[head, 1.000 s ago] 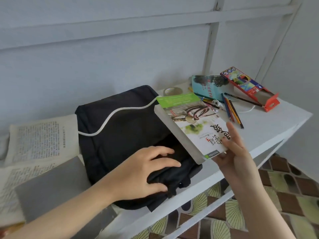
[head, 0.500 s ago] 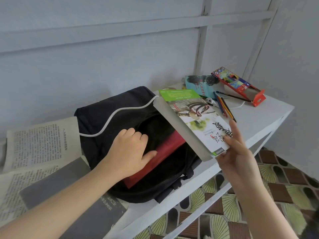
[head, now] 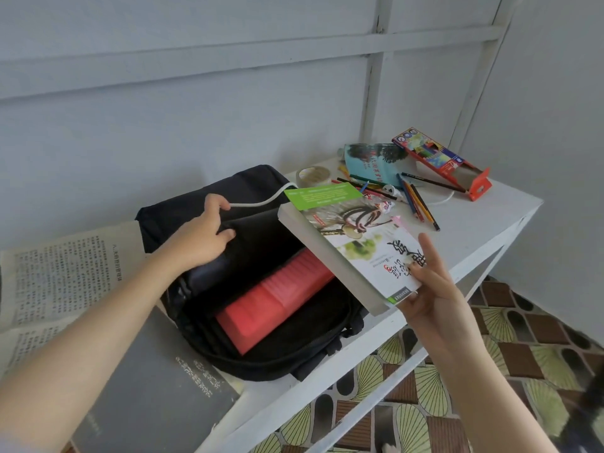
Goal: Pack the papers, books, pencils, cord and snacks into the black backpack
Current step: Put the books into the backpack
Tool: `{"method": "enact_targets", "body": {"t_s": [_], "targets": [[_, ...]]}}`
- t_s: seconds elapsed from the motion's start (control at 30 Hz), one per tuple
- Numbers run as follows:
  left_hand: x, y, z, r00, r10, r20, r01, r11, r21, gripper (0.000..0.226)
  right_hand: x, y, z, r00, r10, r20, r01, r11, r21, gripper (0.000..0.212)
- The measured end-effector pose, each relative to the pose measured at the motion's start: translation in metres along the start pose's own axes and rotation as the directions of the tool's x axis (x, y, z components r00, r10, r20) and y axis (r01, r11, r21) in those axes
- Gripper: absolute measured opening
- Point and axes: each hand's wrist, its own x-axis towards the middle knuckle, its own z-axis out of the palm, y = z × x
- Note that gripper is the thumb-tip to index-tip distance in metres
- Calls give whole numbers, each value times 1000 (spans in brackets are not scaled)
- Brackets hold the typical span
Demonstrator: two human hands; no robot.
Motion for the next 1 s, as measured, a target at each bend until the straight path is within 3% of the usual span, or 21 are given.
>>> {"method": "enact_targets", "body": {"t_s": [0.13,0.23,0.3,0.33,0.43,0.6,0.8,1.0], "targets": [[-6,1,21,929,294,-226,-208,918,338,55,2,5,-5,1000,27,2,-27,1000,-16,47],[-9,-3,34,859,468,-207,-296,784,545,67,2,7,-10,999,41,-2,-41,999,-35,46],[-14,-4,43,873,470,-127,-314,742,592,50,2,9,-14,999,48,-8,-48,998,-42,46],[-16,-4,45,897,432,-94,-295,743,600,48,2,10,-15,999,52,-12,-52,998,-41,46],[-16,-9,47,934,354,-47,-248,739,626,70,2,11,-21,998,62,-12,-63,997,-39,47],[-8,-7,36,879,475,-38,-380,748,545,81,-1,7,-28,998,70,4,-70,996,-51,50],[4,-7,6,918,397,6,-369,847,383,68,-5,-1,-38,993,104,56,-98,989,-109,48],[14,1,-14,879,460,-129,-414,868,276,60,-4,-8,-27,960,210,183,-168,961,-219,49]]}}
